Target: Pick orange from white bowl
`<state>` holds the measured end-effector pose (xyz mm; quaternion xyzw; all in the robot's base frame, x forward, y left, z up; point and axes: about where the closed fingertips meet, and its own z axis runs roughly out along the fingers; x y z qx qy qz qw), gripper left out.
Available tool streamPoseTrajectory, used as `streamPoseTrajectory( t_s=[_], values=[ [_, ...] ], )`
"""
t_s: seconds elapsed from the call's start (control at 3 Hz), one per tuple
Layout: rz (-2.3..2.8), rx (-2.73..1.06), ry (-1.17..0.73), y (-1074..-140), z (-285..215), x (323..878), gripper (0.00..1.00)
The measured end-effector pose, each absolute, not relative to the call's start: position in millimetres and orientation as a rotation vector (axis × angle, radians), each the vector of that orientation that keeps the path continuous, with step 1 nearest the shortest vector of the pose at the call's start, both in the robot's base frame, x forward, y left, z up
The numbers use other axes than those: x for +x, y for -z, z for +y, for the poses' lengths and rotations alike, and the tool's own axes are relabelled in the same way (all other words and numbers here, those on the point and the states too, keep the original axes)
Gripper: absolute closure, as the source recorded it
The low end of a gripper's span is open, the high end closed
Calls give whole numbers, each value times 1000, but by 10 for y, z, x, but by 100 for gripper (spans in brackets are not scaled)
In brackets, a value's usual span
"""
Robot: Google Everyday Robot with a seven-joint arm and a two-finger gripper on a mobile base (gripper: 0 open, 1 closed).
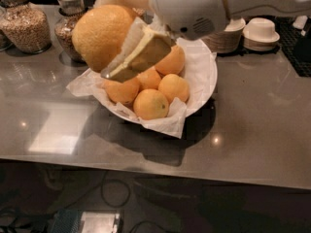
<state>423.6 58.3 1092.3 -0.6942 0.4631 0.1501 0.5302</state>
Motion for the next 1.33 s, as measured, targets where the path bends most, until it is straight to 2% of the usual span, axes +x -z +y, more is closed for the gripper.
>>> streamPoseTrajectory(
  t_s=[0.33, 0.67, 1.33],
  values=[
    [1107, -1596, -365, -10608, 661, 3927, 100],
    [1188, -1487, -438, -10077, 468, 3743, 100],
    [1262, -1392, -461, -9965, 276, 3680, 100]
  ],
)
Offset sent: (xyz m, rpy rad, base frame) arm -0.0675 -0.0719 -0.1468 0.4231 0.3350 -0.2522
